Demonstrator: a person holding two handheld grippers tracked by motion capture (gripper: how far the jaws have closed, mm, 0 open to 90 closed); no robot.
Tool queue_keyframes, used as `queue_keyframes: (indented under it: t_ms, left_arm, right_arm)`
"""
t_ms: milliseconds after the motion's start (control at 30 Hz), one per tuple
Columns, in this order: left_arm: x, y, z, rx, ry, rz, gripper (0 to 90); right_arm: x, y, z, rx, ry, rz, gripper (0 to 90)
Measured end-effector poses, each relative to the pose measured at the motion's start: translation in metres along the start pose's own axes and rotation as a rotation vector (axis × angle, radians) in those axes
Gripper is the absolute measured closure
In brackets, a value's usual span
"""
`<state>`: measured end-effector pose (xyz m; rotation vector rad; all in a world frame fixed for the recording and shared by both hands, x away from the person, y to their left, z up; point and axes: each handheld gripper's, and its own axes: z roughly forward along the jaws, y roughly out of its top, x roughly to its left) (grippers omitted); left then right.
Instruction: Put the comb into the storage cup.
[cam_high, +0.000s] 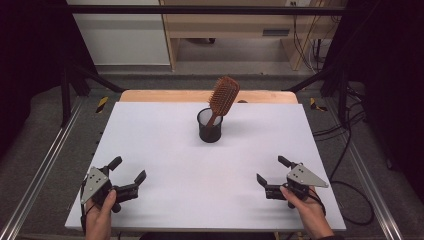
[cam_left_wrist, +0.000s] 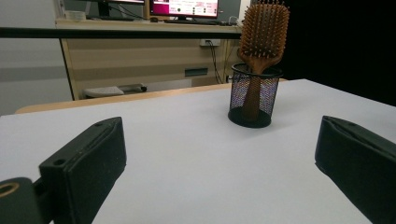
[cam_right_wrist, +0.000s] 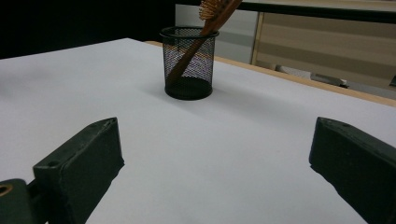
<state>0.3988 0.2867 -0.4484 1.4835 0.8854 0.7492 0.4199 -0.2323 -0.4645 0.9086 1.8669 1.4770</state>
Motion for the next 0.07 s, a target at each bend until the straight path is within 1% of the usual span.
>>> queue_keyframes:
  t_ms: [67]
  left_arm:
    - [0.0004,0.0000,0.0000,0.003,0.000,0.002,2.2]
  right_arm:
    - [0.0007,0.0002,0.0023,0.003,-0.004,0.002,2.9]
